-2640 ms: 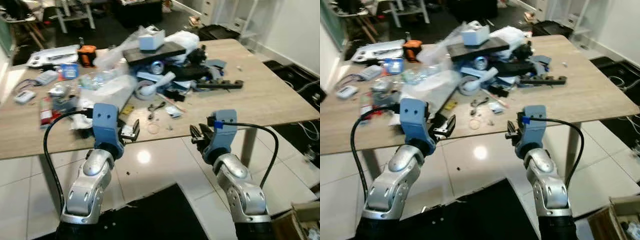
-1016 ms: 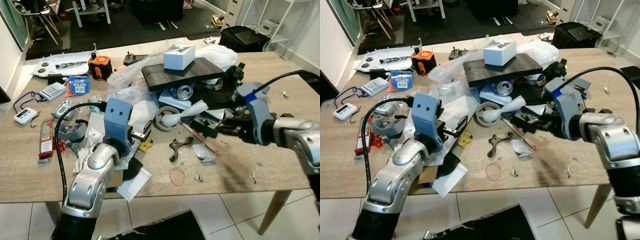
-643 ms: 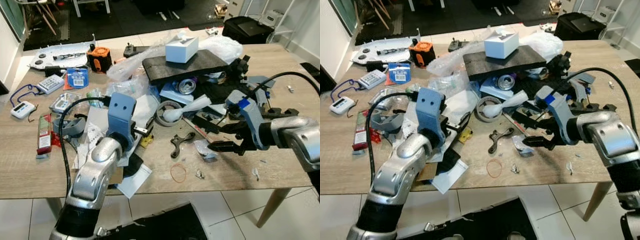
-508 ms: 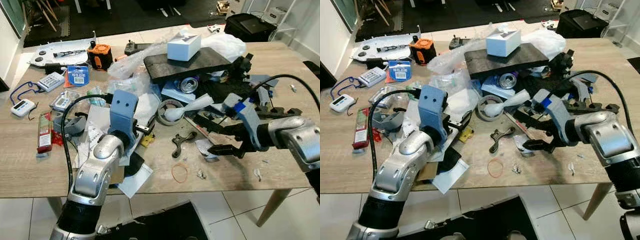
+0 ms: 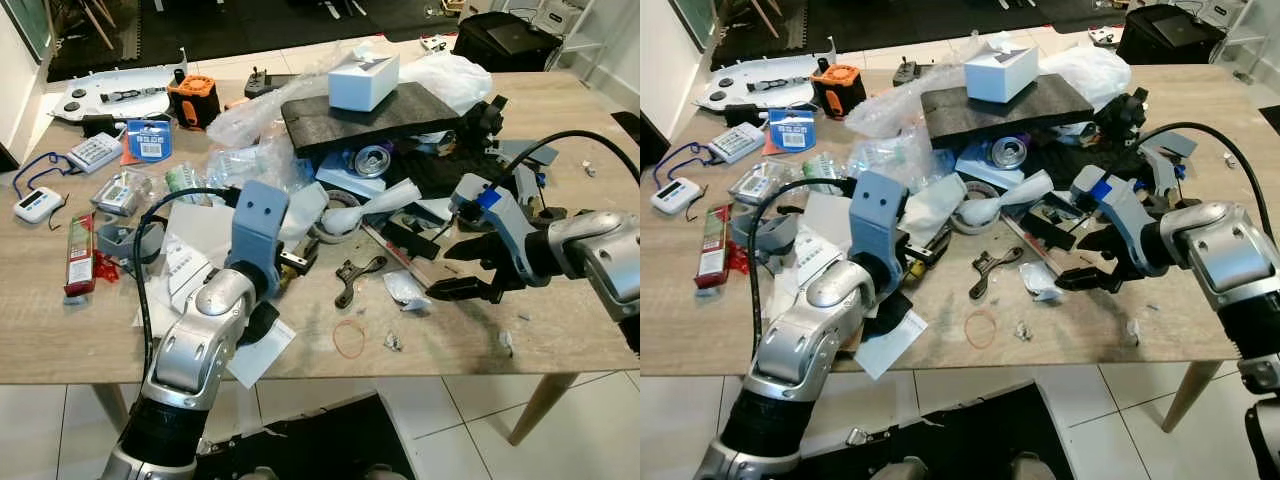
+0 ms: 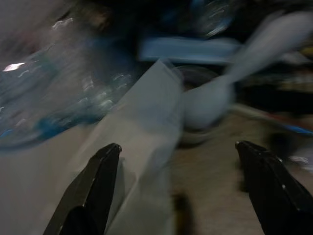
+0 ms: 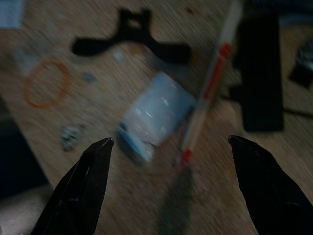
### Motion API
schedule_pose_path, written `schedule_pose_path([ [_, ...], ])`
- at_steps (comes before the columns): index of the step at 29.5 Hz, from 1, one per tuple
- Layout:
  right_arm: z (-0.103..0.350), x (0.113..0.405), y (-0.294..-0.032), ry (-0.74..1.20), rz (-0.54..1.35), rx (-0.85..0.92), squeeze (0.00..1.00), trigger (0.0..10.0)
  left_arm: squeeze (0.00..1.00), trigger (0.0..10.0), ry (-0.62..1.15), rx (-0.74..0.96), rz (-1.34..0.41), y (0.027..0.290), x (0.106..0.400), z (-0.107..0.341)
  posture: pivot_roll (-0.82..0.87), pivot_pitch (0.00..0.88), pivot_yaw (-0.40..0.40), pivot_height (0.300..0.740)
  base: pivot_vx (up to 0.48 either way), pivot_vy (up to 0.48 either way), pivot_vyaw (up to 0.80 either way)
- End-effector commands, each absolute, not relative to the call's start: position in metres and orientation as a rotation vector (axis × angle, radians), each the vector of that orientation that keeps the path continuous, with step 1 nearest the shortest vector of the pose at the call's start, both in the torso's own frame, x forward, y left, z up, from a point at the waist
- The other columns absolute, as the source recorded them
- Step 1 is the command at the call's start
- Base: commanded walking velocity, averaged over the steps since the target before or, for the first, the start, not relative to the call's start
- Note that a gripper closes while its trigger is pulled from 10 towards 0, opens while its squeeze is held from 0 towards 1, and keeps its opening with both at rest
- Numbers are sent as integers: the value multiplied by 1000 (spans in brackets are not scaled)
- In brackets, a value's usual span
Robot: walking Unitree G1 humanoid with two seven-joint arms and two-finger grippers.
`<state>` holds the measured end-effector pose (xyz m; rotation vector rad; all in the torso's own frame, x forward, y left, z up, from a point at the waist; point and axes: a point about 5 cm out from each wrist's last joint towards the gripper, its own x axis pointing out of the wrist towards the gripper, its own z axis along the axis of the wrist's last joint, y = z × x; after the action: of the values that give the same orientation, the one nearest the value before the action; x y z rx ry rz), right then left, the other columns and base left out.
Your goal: Picking trash to rubbish bin
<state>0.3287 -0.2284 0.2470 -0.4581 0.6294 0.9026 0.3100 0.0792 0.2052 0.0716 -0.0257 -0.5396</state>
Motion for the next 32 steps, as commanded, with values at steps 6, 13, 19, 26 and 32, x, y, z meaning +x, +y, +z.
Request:
schedule_pose_path([
  [6,241,332,-215,660,974,-452,1000,10000,0,10000,-79,120,-842,62,291,212,-3,210,35,740,0,0,0],
  [13,216,348,-207,724,927,-544,1000,10000,0,10000,-83,210,-1007,32,290,202,7,206,53,740,0,0,0],
  [19,210,360,-206,722,858,-586,1000,10000,0,10000,-97,240,-1070,23,289,204,13,213,53,740,0,0,0],
  [26,215,363,-200,708,884,-587,1000,10000,0,10000,-95,248,-1117,21,286,201,14,225,60,740,0,0,0],
  [32,225,364,-205,711,904,-629,1000,10000,0,10000,-86,268,-1121,26,287,199,9,235,56,740,0,0,0],
])
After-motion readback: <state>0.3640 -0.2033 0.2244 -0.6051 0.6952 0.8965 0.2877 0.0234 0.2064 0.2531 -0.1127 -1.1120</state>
